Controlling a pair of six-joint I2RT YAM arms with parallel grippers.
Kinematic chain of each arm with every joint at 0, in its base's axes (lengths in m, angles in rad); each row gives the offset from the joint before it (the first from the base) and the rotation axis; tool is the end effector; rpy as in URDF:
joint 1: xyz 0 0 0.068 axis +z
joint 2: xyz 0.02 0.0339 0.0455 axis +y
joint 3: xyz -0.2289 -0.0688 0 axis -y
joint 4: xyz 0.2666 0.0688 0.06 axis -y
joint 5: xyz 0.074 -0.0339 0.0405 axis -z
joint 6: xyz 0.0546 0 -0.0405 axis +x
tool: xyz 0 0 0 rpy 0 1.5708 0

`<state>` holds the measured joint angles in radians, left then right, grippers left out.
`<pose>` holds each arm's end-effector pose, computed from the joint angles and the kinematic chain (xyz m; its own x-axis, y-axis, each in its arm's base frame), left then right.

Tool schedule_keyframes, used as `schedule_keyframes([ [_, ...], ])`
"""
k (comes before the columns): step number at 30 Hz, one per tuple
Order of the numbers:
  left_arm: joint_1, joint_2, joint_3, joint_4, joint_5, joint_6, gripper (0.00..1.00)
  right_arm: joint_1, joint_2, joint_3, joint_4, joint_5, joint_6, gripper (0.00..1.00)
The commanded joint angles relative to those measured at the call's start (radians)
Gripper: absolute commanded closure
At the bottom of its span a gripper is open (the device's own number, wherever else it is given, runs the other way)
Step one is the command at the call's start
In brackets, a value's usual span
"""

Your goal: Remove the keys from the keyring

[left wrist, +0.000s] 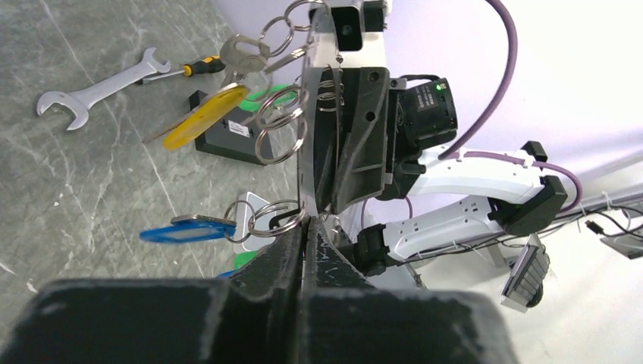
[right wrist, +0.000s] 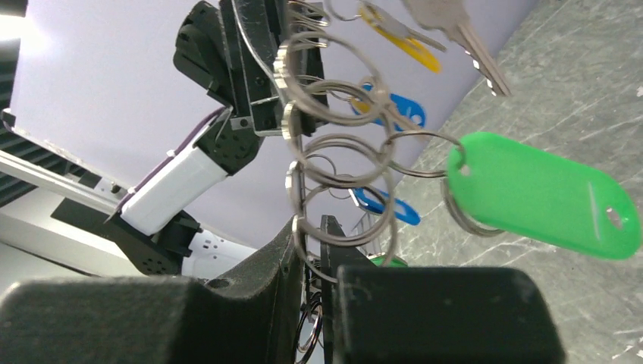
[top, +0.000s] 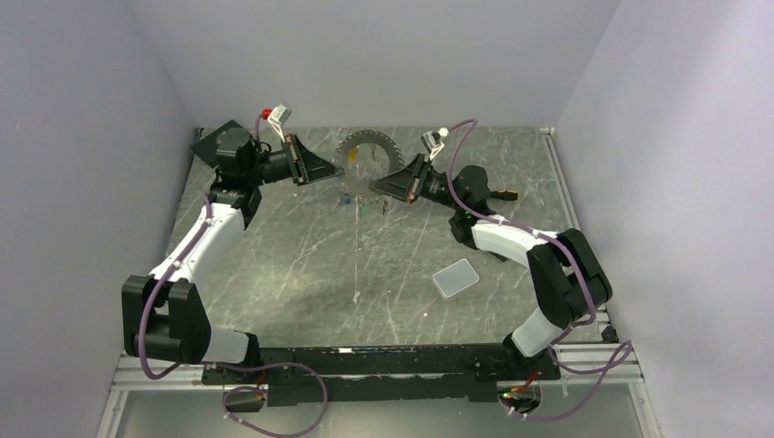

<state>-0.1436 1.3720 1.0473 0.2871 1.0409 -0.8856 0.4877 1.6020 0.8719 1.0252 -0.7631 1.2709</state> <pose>0.3378 -0.0964 0.3059 -0.7403 -0.2884 -0.6073 0.5570 0.2426 -0.7943 0.3130 0.2088 0.2422 -0.8058 0.3542 -0.4747 -0.5181 -0.0331 0.8547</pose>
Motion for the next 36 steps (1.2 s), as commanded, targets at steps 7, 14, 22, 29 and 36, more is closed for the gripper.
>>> schedule_keyframes([
  [7, -0.008, -0.04, 0.093, -0.228, 0.041, 0.156, 1.0, -0.007, -0.031, -0.027, -0.006, -0.12, -0.115, 0.73],
  [14, -0.011, -0.038, 0.169, -0.539, 0.028, 0.4, 1.0, -0.095, -0.121, -0.06, -0.292, -0.249, -0.37, 0.3],
  [22, -0.071, -0.011, 0.257, -0.827, 0.037, 0.726, 1.0, -0.185, -0.225, 0.13, -1.147, -0.35, -1.25, 0.22],
  [29, -0.223, 0.027, 0.314, -1.037, 0.013, 0.957, 1.0, -0.18, -0.213, 0.326, -1.397, -0.45, -1.469, 0.13],
  [36, -0.284, 0.055, 0.357, -1.129, -0.021, 1.067, 1.0, -0.093, -0.19, 0.418, -1.614, -0.502, -1.6, 0.13],
])
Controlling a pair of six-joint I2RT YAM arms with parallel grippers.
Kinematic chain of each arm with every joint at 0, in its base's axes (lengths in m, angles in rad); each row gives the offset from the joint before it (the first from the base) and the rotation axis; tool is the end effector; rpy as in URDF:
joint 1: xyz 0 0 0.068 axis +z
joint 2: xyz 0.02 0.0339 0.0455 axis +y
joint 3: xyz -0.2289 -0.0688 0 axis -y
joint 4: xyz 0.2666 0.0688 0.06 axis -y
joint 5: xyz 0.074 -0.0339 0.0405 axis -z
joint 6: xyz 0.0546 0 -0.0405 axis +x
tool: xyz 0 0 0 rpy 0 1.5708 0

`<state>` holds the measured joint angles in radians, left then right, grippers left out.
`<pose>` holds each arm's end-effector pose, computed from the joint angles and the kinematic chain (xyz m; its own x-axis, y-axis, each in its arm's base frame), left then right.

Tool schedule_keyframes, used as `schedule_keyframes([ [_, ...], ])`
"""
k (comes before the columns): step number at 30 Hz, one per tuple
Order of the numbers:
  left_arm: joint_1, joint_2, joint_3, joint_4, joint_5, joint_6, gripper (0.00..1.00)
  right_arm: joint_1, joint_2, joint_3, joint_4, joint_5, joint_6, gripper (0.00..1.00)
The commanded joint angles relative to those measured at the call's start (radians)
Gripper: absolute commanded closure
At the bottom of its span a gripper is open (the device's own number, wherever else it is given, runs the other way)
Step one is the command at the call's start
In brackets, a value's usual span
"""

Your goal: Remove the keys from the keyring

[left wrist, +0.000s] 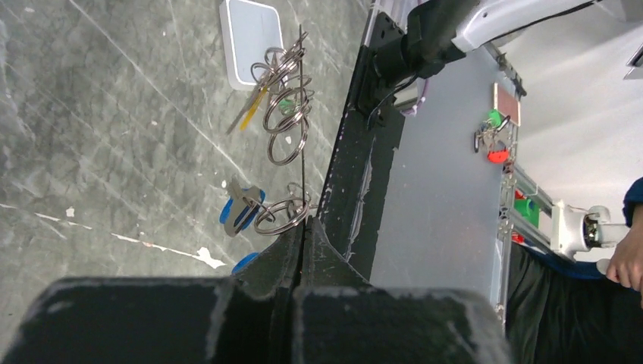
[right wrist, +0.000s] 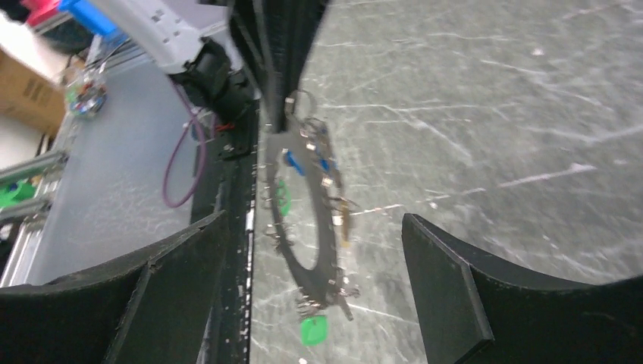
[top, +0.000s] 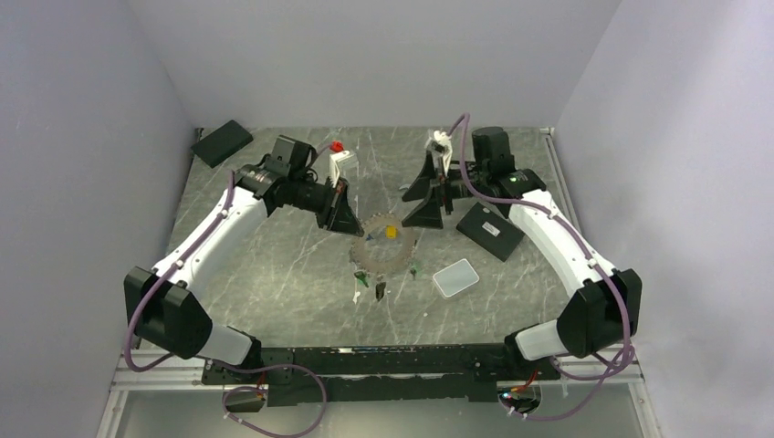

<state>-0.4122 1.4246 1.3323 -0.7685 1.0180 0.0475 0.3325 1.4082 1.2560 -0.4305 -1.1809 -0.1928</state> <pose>0.2788 -0.1726 0.2973 -0.6599 0.3158 -0.6817 0.7508 0.2441 -0.6137 0.2999 0.1570 0.3061 -0.3469 -0.1968 -0.9170 -0.9379 0.0708 0.3396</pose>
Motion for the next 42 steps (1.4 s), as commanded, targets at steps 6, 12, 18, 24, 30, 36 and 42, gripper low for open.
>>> schedule_keyframes([
  [6, -0.059, 0.035, 0.107, -0.13, 0.036, 0.193, 1.0, 0.185, 0.027, -0.007, -0.121, -0.049, -0.098, 0.21],
  [12, -0.075, 0.066, 0.147, -0.187, 0.078, 0.235, 1.0, 0.228, 0.054, -0.014, -0.082, -0.059, -0.066, 0.42],
  [18, -0.075, 0.076, 0.15, -0.183, 0.134, 0.228, 1.0, 0.266, 0.059, -0.066, 0.025, -0.037, 0.005, 0.49],
  [24, -0.077, 0.059, 0.129, -0.208, 0.147, 0.255, 1.0, 0.257, 0.077, -0.048, -0.025, -0.011, -0.039, 0.38],
  [30, -0.075, 0.036, 0.095, -0.181, 0.178, 0.223, 1.0, 0.234, 0.059, -0.058, -0.008, 0.015, -0.018, 0.26],
  [36, -0.074, 0.032, 0.089, -0.181, 0.187, 0.222, 1.0, 0.184, 0.048, -0.061, 0.019, 0.013, -0.007, 0.16],
  [42, -0.075, 0.046, 0.1, -0.183, 0.197, 0.219, 1.0, 0.171, 0.054, -0.075, 0.047, 0.046, -0.01, 0.07],
])
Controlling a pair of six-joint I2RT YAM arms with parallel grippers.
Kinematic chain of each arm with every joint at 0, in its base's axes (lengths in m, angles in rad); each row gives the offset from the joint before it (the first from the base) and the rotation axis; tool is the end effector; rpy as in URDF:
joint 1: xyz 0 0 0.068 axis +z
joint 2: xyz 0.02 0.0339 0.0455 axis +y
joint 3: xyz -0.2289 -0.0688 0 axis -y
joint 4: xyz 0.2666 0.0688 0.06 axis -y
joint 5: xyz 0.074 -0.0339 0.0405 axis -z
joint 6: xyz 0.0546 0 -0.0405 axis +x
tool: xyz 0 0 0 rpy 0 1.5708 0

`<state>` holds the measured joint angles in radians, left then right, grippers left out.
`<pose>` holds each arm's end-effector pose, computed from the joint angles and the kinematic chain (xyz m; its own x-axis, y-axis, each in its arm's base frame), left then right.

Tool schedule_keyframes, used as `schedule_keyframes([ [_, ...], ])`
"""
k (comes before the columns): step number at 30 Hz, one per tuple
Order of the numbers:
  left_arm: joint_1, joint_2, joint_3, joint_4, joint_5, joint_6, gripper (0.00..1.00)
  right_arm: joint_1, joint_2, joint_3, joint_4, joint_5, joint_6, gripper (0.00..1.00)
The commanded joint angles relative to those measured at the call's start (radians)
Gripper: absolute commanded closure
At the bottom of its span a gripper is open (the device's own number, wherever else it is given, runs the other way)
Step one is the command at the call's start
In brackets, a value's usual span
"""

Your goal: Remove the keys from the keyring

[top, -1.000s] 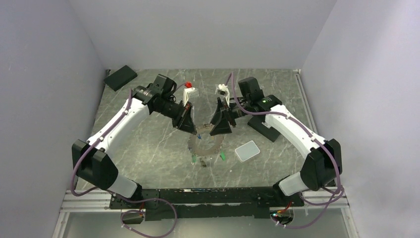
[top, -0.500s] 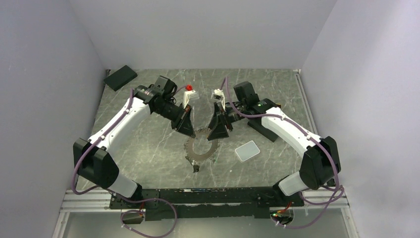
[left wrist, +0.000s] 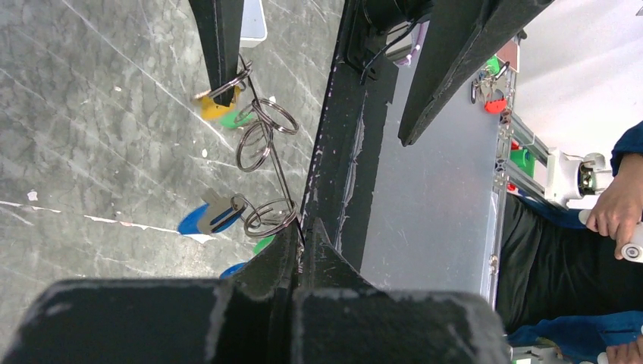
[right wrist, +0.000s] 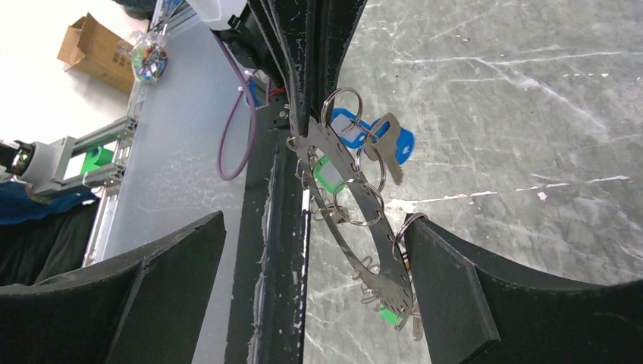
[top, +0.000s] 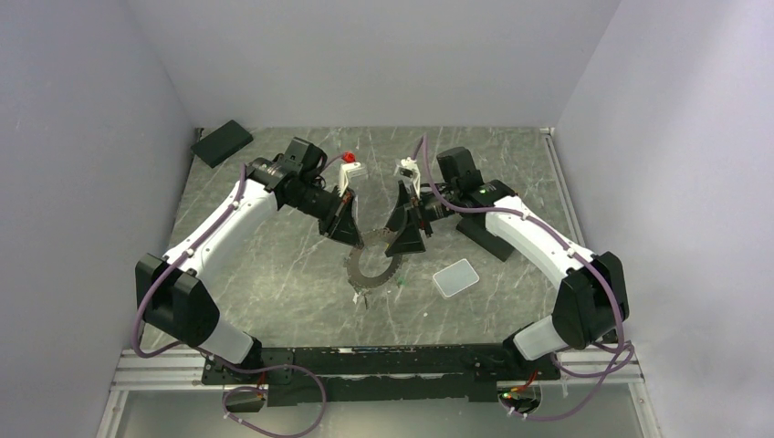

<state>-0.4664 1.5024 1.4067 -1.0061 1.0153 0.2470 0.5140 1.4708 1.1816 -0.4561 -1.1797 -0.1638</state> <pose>0.2667 -0.1862 0.2844 -0.6307 0.4619 -0.6236 0.7573 0.1912 -0.6244 0.2708 0.2109 0.2584 -0.4556 -0.3286 -0.8273 -0.8649 -0.0564 0.4988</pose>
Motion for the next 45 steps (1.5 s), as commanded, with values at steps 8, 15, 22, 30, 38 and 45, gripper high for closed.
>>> schedule_keyframes([
  [8, -0.021, -0.034, 0.016, 0.046, 0.169, 0.024, 1.0, -0.118, -0.025, 0.08, -0.014, -0.094, -0.1, 0.12],
  [15, -0.02, -0.019, 0.024, 0.073, 0.173, 0.008, 1.0, -0.123, -0.048, 0.067, -0.09, -0.067, -0.164, 0.13],
  [22, -0.021, 0.001, 0.034, 0.102, 0.185, -0.013, 1.0, -0.019, -0.027, -0.019, 0.05, -0.05, -0.044, 0.15],
  [30, -0.02, -0.012, 0.021, 0.135, 0.162, -0.039, 1.0, 0.017, 0.029, -0.037, 0.105, -0.116, 0.04, 0.61],
  [38, 0.061, -0.053, -0.005, 0.137, 0.197, -0.028, 0.71, 0.017, 0.026, -0.059, 0.189, -0.144, 0.149, 1.0],
  [45, 0.241, -0.185, -0.079, 0.095, 0.255, 0.083, 0.27, 0.017, -0.004, -0.024, 0.16, -0.158, 0.136, 1.0],
])
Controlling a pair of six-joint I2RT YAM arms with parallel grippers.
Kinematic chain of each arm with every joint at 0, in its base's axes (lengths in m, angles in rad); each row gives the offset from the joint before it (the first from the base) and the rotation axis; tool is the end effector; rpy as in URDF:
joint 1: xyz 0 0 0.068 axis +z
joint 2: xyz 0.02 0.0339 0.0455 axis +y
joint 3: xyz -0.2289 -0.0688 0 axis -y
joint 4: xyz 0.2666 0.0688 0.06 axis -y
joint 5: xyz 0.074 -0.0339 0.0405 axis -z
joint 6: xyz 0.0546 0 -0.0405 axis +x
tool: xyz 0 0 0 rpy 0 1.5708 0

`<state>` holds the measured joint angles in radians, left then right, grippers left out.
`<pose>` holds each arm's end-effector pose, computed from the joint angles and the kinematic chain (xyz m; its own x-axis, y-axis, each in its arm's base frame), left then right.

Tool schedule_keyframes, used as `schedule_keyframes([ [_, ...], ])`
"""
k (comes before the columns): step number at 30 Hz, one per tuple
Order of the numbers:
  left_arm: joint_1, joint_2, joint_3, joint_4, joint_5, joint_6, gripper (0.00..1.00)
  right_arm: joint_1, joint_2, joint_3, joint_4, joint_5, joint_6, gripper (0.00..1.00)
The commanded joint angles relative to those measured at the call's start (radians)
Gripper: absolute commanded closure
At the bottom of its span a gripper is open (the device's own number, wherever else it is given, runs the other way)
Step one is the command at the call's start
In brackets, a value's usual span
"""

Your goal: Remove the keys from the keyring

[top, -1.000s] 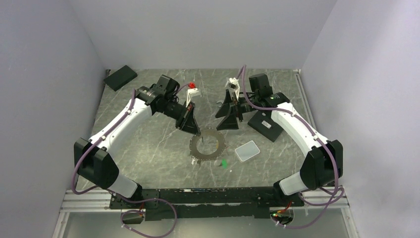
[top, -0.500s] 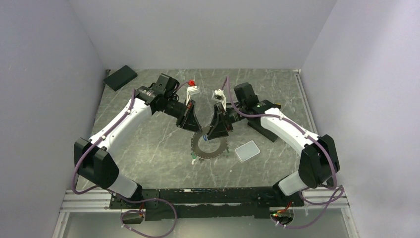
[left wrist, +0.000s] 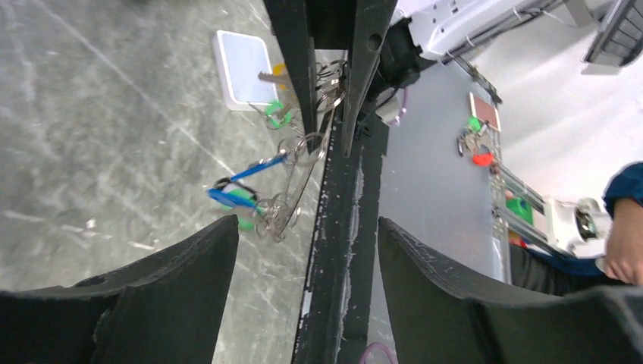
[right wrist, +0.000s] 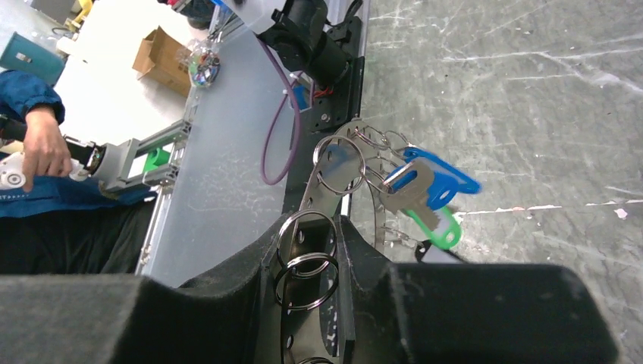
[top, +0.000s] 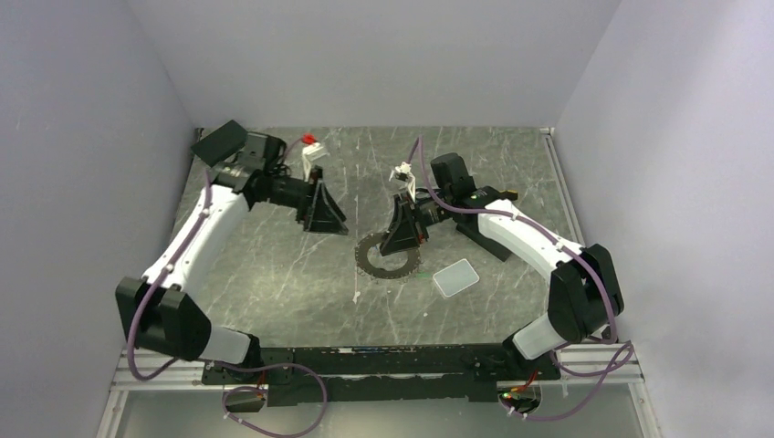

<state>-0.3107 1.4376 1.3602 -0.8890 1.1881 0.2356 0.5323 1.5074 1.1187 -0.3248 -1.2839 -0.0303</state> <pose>0.2832 -0.1441 0.3019 -0.6180 0.2900 -0.7307 0.7819 0.1303 -0.6096 0.2686 0.2190 0.2379 -0.5404 -0.3282 -0.7747 -0.7852 -0.1342 0.6045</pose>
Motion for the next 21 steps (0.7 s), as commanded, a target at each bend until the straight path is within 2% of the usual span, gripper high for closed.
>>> schedule_keyframes([
  [1, 0.111, -0.149, -0.046, -0.042, 0.085, 0.144, 0.27, -0.002, -0.041, 0.044, 0.024, -0.059, -0.001, 1.0],
  [7, 0.145, -0.201, -0.129, -0.244, 0.049, 0.531, 0.27, 0.0, -0.041, 0.096, -0.078, -0.123, -0.08, 1.0],
  [10, 0.145, -0.205, -0.176, -0.315, 0.059, 0.685, 0.23, 0.009, -0.034, 0.161, -0.213, -0.138, -0.192, 1.0],
  [12, 0.145, -0.203, -0.173, -0.403, 0.056, 0.823, 0.18, 0.03, -0.029, 0.21, -0.322, -0.131, -0.286, 1.0],
  [14, 0.142, -0.222, -0.162, -0.475, 0.034, 0.955, 0.17, 0.052, -0.023, 0.258, -0.425, -0.114, -0.394, 1.0],
  [19, 0.092, -0.324, -0.191, -0.414, -0.029, 1.06, 0.21, 0.11, -0.019, 0.327, -0.571, -0.07, -0.532, 1.0],
  [21, 0.048, -0.371, -0.218, -0.332, -0.038, 1.025, 0.23, 0.139, -0.02, 0.336, -0.601, -0.049, -0.572, 1.0],
])
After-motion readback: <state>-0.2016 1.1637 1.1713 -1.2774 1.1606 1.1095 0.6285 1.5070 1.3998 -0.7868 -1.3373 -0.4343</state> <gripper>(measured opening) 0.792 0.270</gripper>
